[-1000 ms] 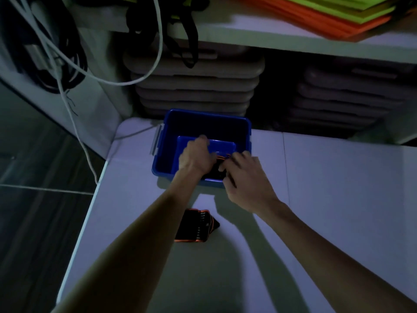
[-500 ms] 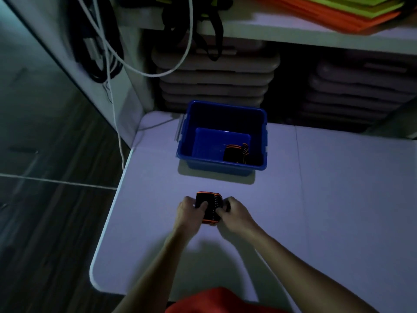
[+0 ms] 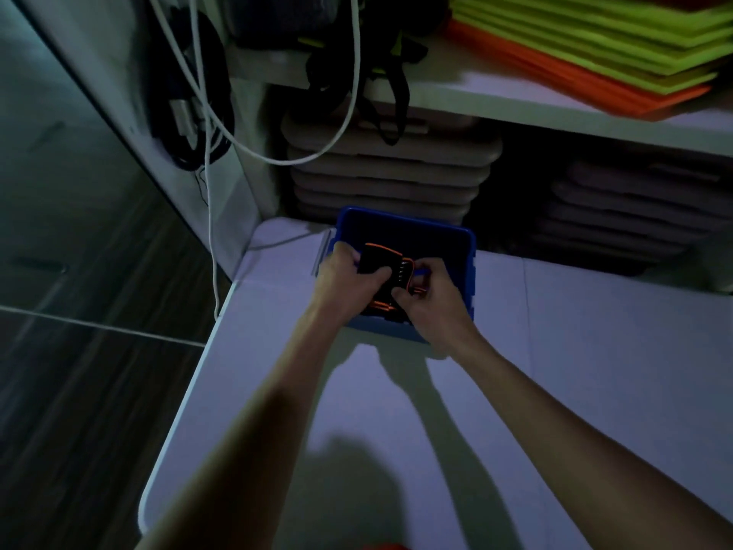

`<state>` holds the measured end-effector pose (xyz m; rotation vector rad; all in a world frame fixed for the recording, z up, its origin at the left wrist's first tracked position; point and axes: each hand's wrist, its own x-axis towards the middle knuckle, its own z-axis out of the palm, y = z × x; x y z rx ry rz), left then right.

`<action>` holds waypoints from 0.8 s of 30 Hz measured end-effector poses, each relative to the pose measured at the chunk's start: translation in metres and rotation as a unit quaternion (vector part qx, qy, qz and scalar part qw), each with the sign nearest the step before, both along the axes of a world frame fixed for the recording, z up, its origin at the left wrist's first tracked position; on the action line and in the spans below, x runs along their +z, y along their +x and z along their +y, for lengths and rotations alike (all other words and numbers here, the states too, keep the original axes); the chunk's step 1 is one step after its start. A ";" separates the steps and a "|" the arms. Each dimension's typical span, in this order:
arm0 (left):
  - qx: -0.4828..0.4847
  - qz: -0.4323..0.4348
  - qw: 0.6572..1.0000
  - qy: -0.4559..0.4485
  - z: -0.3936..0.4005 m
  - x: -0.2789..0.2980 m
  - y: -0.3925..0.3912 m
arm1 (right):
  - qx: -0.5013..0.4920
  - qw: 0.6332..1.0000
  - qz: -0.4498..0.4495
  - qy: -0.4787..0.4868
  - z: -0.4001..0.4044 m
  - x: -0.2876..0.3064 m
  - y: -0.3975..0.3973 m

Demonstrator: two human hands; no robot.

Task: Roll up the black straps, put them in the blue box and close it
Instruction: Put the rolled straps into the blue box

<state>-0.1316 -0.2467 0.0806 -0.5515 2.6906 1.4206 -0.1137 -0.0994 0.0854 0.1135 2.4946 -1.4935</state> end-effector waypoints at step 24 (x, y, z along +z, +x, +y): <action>-0.198 -0.266 0.919 -0.211 0.019 -0.039 -0.039 | 0.132 0.974 -0.149 0.109 0.006 -0.045 -0.050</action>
